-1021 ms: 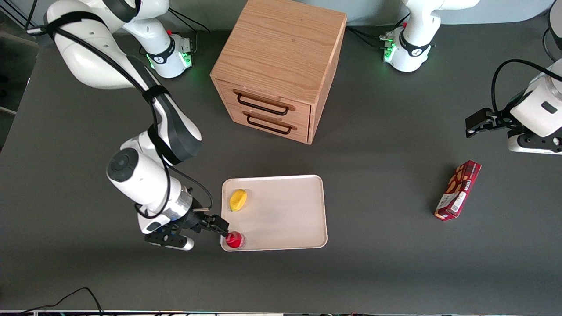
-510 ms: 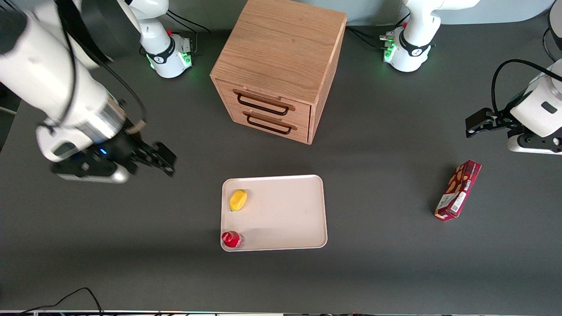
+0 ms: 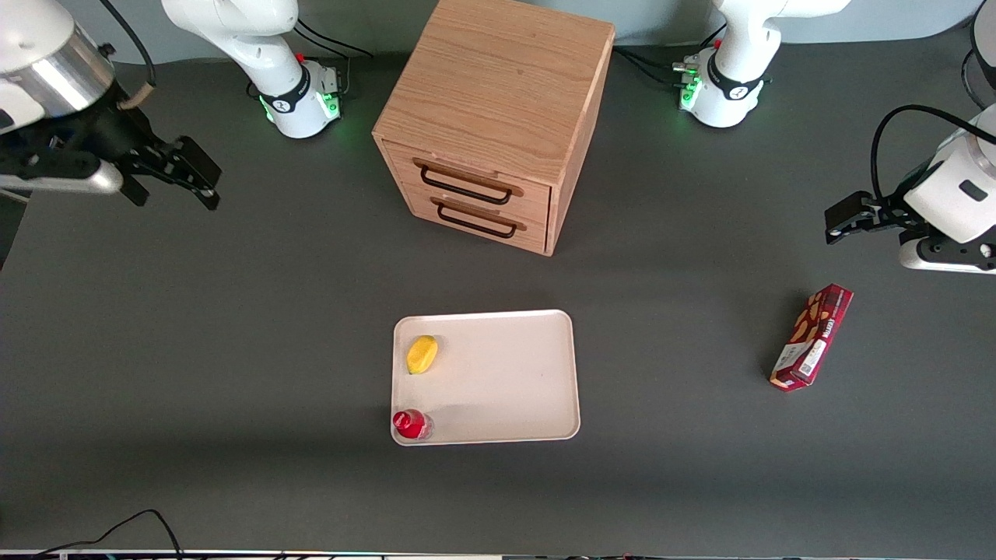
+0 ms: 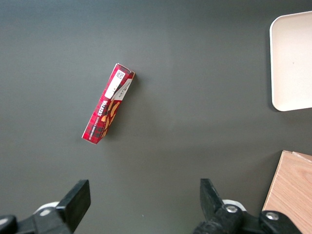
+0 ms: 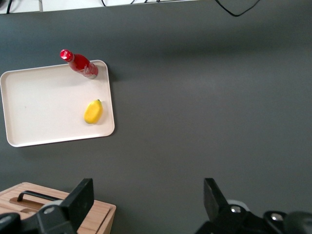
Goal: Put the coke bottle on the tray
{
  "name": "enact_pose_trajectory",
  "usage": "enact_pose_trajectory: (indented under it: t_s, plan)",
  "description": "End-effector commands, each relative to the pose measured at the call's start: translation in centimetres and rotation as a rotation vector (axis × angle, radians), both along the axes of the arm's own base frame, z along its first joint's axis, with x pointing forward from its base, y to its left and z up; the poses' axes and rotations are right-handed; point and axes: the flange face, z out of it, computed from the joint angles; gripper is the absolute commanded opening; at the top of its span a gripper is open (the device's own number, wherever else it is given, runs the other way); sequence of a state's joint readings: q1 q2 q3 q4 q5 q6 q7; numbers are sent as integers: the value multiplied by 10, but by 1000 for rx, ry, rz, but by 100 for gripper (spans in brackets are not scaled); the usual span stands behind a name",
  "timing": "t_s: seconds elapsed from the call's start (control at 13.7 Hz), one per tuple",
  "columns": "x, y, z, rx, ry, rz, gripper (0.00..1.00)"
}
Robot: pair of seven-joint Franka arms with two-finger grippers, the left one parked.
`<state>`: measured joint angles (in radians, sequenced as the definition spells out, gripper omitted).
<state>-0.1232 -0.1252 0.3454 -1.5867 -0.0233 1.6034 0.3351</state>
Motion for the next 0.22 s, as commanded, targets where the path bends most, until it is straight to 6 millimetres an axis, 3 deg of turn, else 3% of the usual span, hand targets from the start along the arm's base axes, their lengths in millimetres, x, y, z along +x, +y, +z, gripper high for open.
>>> enact_pose_trajectory:
  t_s: [0.0, 0.15]
  plan:
    - [-5, -24, 15, 50, 8, -14, 100]
    - [7, -28, 24, 65, 2, -19, 100]
